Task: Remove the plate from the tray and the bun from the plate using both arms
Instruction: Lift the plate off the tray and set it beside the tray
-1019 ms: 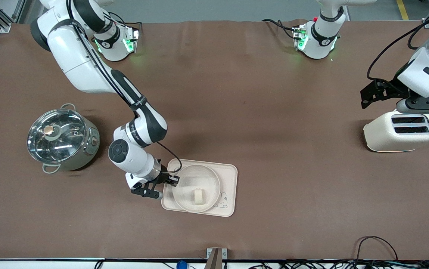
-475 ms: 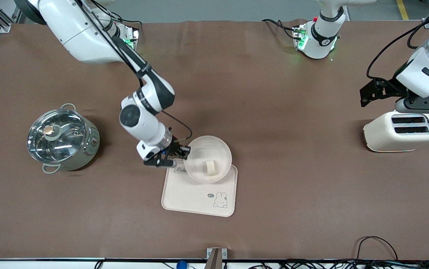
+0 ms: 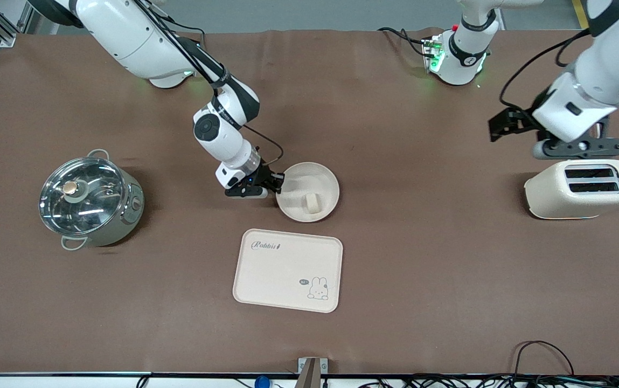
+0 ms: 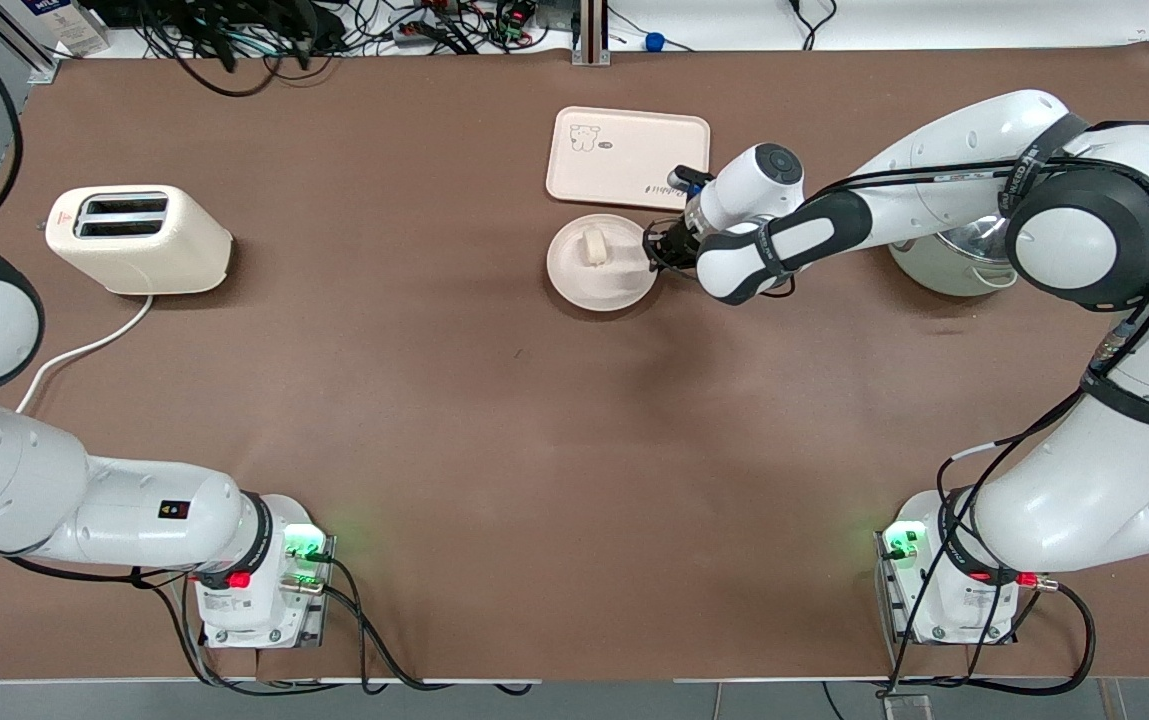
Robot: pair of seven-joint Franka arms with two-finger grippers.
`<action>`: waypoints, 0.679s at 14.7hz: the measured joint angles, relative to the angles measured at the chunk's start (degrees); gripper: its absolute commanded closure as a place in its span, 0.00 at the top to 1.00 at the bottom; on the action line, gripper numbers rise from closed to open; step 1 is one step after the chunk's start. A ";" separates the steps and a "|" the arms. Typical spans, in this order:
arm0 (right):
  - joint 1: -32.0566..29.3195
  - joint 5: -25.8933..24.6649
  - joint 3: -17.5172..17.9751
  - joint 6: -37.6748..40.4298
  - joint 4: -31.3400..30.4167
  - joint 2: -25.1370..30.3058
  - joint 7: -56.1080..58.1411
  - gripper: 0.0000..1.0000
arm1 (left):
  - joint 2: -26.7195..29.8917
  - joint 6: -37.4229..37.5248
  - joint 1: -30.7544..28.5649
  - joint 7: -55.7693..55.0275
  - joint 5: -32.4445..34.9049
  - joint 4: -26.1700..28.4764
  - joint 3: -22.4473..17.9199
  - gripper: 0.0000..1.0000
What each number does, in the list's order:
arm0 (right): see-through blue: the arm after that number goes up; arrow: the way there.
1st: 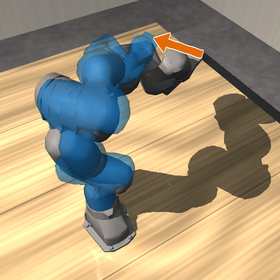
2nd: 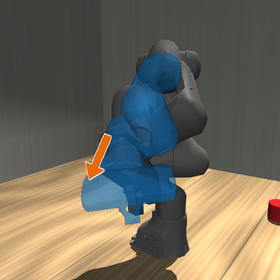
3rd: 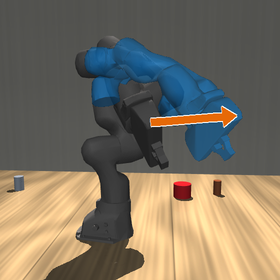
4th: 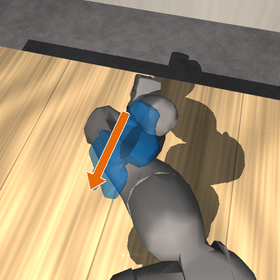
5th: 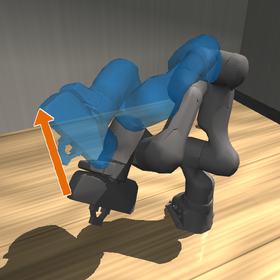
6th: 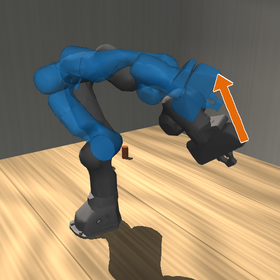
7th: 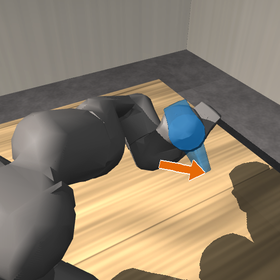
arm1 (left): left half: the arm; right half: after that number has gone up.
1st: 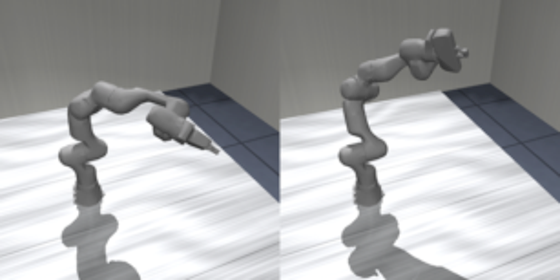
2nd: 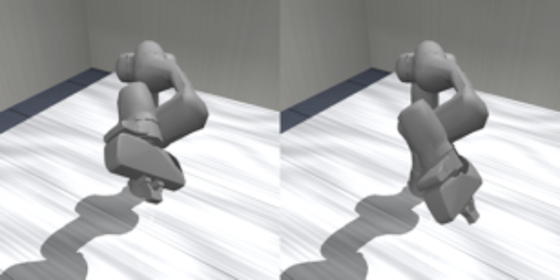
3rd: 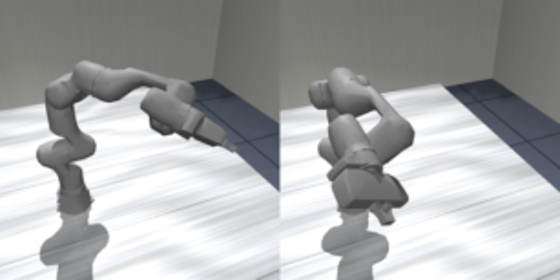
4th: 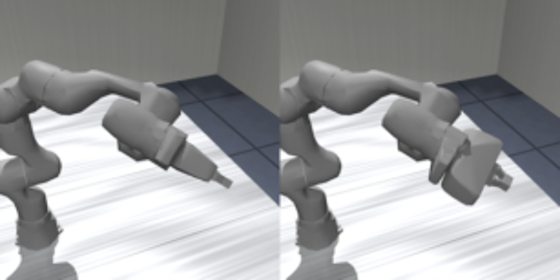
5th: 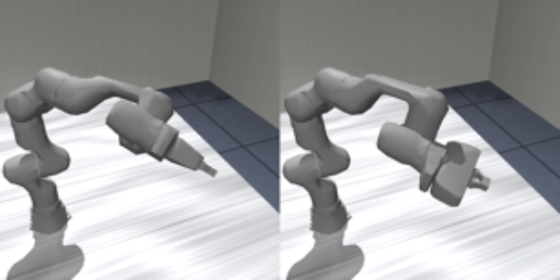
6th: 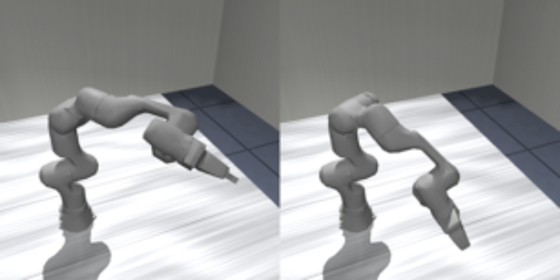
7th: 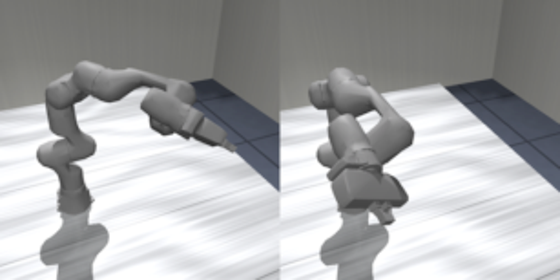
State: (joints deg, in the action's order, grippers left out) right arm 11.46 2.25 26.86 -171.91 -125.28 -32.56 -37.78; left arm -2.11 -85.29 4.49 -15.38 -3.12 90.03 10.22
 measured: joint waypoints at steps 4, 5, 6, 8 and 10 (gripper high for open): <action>-0.09 0.00 0.10 0.17 -0.60 1.34 -4.70 1.00 | -1.76 -10.21 0.26 -8.41 -2.04 3.01 6.05 1.00; -0.15 0.00 0.10 0.63 -0.58 2.09 -5.05 1.00 | -3.59 -14.27 0.49 -12.15 -2.05 3.71 8.18 1.00; -0.32 0.00 0.09 1.99 -0.51 3.28 -5.34 1.00 | -6.13 -18.65 1.23 -16.08 -1.93 4.17 9.94 1.00; -1.34 0.00 -0.05 7.97 0.21 7.19 -5.71 1.00 | -12.66 -27.49 4.78 -22.45 1.18 4.57 11.06 1.00; -3.01 -0.05 -1.18 17.85 2.92 11.98 -5.70 1.00 | -19.54 -35.30 8.99 -28.99 6.45 4.55 11.12 1.00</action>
State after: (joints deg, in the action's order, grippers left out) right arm 8.45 2.20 25.69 -154.06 -122.36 -20.59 -43.48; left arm -21.65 -120.59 13.49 -44.36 3.33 94.58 21.34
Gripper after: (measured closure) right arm 0.119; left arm 0.000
